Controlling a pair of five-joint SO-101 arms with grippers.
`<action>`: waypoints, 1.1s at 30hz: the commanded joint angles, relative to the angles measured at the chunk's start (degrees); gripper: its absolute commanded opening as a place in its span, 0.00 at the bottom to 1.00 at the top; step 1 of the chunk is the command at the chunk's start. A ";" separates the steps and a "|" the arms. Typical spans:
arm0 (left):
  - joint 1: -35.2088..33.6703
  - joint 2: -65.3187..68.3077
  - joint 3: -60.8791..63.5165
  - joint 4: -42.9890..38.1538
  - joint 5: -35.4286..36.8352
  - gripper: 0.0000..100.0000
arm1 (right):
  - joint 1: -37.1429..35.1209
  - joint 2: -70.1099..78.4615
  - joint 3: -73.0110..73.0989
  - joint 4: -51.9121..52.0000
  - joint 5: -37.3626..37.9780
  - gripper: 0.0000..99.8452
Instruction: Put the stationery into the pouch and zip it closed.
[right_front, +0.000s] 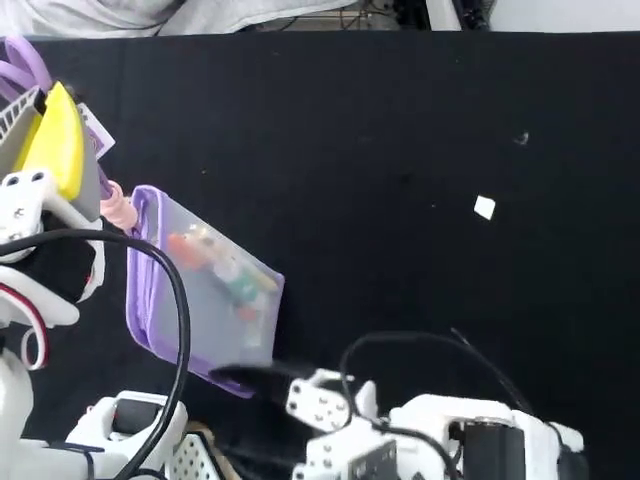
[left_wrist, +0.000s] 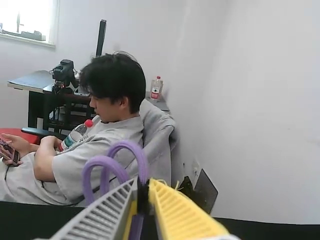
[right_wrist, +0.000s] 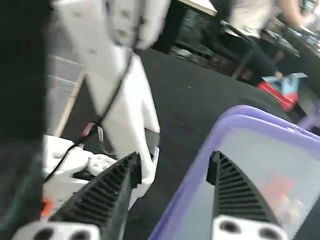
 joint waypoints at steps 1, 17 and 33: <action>-0.13 0.62 4.35 -2.81 0.35 0.03 | -3.34 7.78 -0.22 -2.55 0.44 0.22; 0.04 -0.09 3.12 -4.92 0.26 0.03 | 6.77 13.67 2.59 -8.53 0.88 0.22; 3.65 0.00 1.19 -5.01 0.26 0.03 | 26.46 0.66 -6.20 -2.46 0.44 0.22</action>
